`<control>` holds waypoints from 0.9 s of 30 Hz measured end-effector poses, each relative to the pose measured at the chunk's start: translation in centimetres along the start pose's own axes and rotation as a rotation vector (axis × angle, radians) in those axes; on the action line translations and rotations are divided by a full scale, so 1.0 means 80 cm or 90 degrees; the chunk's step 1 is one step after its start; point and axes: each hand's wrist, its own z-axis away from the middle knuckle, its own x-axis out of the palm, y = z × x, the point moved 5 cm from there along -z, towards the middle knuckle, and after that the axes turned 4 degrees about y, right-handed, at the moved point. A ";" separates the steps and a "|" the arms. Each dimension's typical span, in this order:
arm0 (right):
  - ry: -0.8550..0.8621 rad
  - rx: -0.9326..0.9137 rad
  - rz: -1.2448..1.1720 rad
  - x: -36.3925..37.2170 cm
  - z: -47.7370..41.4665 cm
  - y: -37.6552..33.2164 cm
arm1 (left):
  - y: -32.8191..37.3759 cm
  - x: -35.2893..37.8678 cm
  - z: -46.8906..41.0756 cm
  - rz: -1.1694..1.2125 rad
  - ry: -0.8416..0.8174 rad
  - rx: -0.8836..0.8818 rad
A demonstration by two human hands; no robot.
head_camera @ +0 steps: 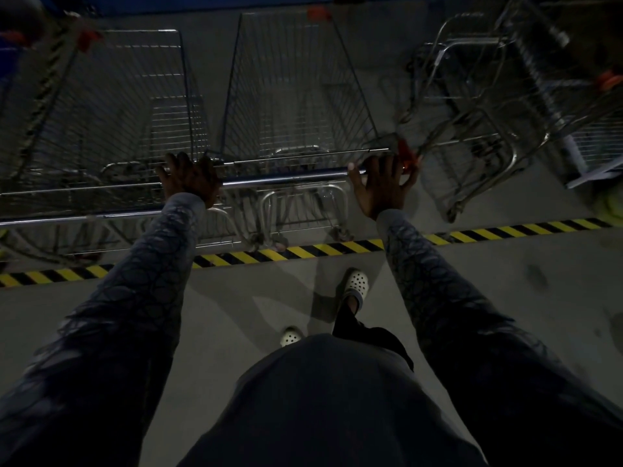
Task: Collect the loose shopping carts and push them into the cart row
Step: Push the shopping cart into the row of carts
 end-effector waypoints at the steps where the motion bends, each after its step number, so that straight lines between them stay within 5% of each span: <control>1: 0.001 -0.003 -0.004 -0.001 0.001 0.000 | 0.000 0.000 -0.002 0.000 -0.005 0.001; 22: -0.016 0.006 -0.023 0.007 0.006 0.002 | -0.003 0.009 -0.009 -0.006 -0.023 0.003; 27: 0.058 -0.033 -0.060 -0.002 0.003 0.006 | 0.009 -0.003 -0.010 -0.017 -0.030 -0.005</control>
